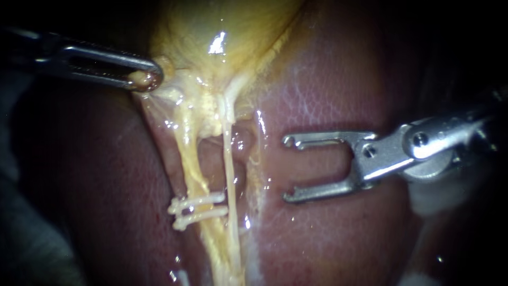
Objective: Going back second clip left tube
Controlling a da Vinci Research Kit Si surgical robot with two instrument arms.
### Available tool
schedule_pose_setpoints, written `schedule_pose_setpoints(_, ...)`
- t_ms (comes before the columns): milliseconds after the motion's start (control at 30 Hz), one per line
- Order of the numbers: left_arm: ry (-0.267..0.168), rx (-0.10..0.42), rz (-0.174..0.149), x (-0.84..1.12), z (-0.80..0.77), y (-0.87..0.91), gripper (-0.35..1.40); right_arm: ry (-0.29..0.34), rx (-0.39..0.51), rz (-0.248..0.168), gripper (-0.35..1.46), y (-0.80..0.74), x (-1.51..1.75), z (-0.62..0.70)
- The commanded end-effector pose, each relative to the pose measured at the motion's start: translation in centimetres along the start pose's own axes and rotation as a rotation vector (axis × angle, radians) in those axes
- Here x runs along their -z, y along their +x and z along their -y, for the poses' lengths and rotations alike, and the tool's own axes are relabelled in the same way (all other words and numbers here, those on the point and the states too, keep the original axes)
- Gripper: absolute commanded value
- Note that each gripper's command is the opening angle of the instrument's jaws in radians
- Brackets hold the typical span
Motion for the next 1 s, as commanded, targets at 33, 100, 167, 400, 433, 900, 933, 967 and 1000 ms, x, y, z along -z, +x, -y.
schedule_pose_setpoints(33,-0.001,0.0,0.0,-0.01,0.01,0.0,-0.35,-0.001,-0.001,0.004,0.49,-0.01,0.03,0.0)
schedule_pose_setpoints(100,0.0,-0.001,0.0,-0.01,0.01,-0.01,-0.35,-0.008,0.0,0.008,0.49,-0.04,0.07,0.01)
schedule_pose_setpoints(167,0.001,-0.002,-0.001,-0.03,0.03,-0.03,-0.35,-0.011,0.0,0.009,0.49,-0.05,0.09,0.01)
schedule_pose_setpoints(400,0.013,-0.012,-0.009,-0.27,0.14,-0.17,-0.35,-0.018,-0.004,0.012,0.49,-0.05,0.1,0.02)
schedule_pose_setpoints(433,0.011,-0.014,-0.011,-0.32,0.16,-0.2,-0.35,-0.018,-0.004,0.012,0.49,-0.06,0.11,0.02)
schedule_pose_setpoints(900,0.011,-0.03,0.008,-0.79,0.36,-0.36,-0.35,-0.017,-0.005,0.011,0.49,-0.06,0.15,0.02)
schedule_pose_setpoints(933,0.011,-0.03,0.008,-0.79,0.36,-0.36,-0.35,-0.017,-0.005,0.011,0.49,-0.06,0.16,0.01)
schedule_pose_setpoints(967,0.011,-0.03,0.008,-0.78,0.36,-0.36,-0.35,-0.017,-0.005,0.011,0.49,-0.06,0.16,0.01)
schedule_pose_setpoints(1000,0.011,-0.029,0.008,-0.78,0.36,-0.35,-0.35,-0.017,-0.006,0.011,0.49,-0.06,0.16,0.01)
